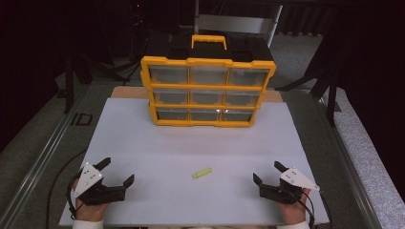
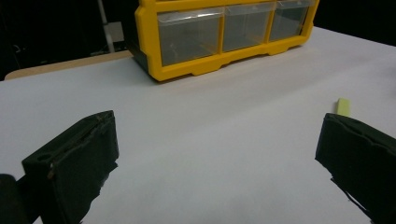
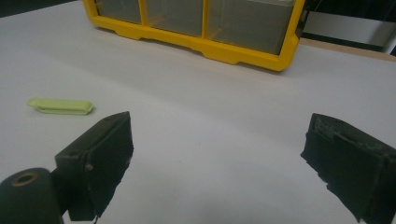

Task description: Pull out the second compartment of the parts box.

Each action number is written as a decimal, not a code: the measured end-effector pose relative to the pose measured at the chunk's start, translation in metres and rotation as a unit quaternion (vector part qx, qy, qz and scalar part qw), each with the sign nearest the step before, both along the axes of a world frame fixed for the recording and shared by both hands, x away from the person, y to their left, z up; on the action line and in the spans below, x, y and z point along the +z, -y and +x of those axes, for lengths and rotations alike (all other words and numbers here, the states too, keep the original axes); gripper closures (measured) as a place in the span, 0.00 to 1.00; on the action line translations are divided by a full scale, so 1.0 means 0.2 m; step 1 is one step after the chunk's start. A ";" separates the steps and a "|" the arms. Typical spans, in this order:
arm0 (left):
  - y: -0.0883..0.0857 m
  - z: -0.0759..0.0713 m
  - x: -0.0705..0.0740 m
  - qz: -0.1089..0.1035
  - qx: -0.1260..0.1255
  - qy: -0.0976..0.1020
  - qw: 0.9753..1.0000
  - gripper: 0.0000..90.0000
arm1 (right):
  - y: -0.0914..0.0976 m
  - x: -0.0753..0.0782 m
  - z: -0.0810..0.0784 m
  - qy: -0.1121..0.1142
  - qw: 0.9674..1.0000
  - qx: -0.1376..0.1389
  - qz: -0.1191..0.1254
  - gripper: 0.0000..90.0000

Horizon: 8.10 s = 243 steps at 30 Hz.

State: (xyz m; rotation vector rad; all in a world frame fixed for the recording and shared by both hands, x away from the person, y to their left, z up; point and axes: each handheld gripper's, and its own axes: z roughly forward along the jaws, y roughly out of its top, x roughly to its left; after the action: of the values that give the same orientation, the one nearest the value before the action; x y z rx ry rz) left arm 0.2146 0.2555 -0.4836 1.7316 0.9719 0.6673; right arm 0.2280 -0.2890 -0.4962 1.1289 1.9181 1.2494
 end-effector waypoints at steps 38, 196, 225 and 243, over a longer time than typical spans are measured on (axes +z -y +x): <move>0.02 0.01 -0.01 0.011 0.013 0.003 1.000 0.00 | -0.14 0.12 0.11 -0.005 1.000 0.024 0.000 0.09; 0.04 0.02 -0.03 0.031 0.005 -0.003 0.999 0.00 | -0.87 0.52 0.93 0.017 0.990 0.064 -0.127 0.08; 0.05 0.02 -0.03 0.033 0.003 -0.005 0.999 0.00 | -0.98 0.50 0.91 0.077 0.945 0.045 -0.314 0.09; 0.05 0.02 -0.03 0.033 0.003 -0.006 0.999 0.00 | -1.02 0.48 0.90 0.140 0.900 0.023 -0.413 0.09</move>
State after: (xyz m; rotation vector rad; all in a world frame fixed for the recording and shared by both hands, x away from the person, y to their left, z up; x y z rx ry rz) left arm 0.2188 0.2460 -0.4899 1.7937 0.9723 0.7002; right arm 0.4080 -0.0845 -0.4005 0.4268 1.9355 0.4561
